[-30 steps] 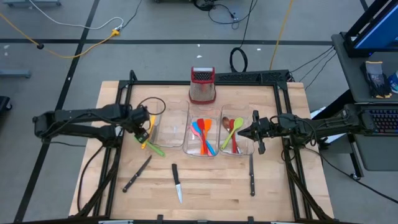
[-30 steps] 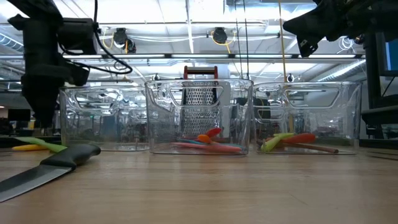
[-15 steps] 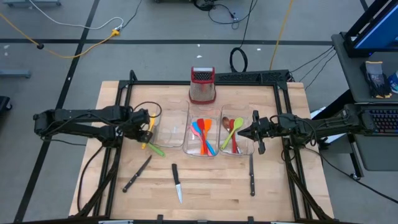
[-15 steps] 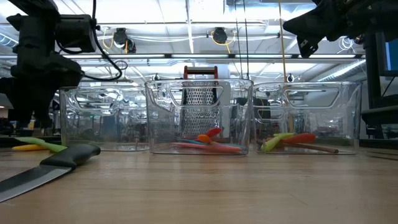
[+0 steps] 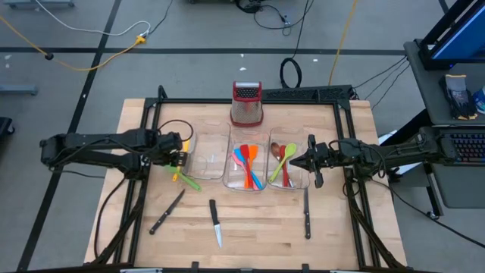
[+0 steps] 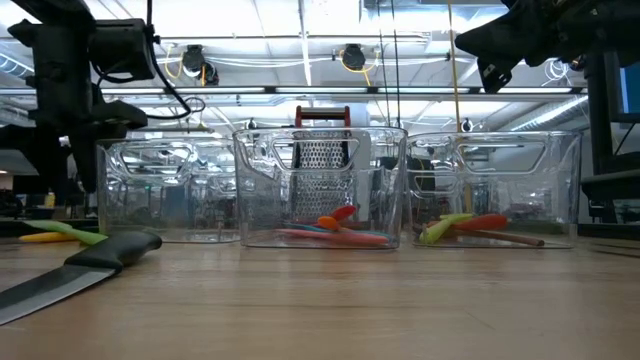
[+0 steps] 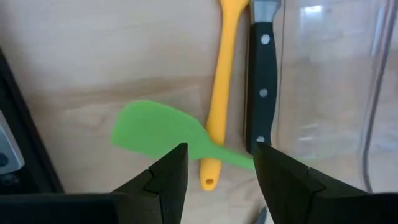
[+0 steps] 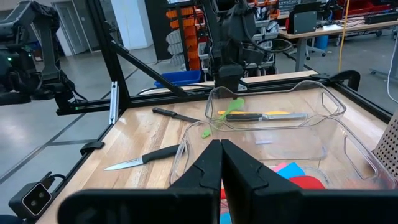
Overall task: Pick & Place Kitchen Items
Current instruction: Put the green spatula into the middle transparent bin
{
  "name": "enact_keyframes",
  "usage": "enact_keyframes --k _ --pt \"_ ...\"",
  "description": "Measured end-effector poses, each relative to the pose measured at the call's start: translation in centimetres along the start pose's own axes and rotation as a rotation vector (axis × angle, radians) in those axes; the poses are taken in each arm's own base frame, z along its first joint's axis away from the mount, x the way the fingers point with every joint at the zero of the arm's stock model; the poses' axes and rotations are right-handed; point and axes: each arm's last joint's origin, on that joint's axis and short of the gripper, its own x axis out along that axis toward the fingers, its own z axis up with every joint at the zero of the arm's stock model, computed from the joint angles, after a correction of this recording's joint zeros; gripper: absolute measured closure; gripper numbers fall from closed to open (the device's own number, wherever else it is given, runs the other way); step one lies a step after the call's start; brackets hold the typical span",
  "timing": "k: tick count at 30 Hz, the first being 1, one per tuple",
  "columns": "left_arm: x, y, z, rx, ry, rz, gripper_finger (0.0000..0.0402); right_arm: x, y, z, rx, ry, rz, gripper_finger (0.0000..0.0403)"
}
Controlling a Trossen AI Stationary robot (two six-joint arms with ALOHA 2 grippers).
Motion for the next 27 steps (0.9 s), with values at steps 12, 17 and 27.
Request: enact_keyframes --k 12,17,27 --pt "-0.1 0.0 0.0 -0.125 0.057 -0.032 0.0215 0.0 0.0 0.0 0.0 0.0 0.001 0.0403" --pt "-0.1 -0.2 -0.4 -0.186 0.045 -0.024 0.0215 0.0 0.0 0.0 0.0 0.001 0.001 0.0403" --pt "0.0 -0.6 -1.9 -0.398 -0.057 -0.007 0.0215 0.0 0.0 -0.1 0.0 0.015 0.002 0.0403"
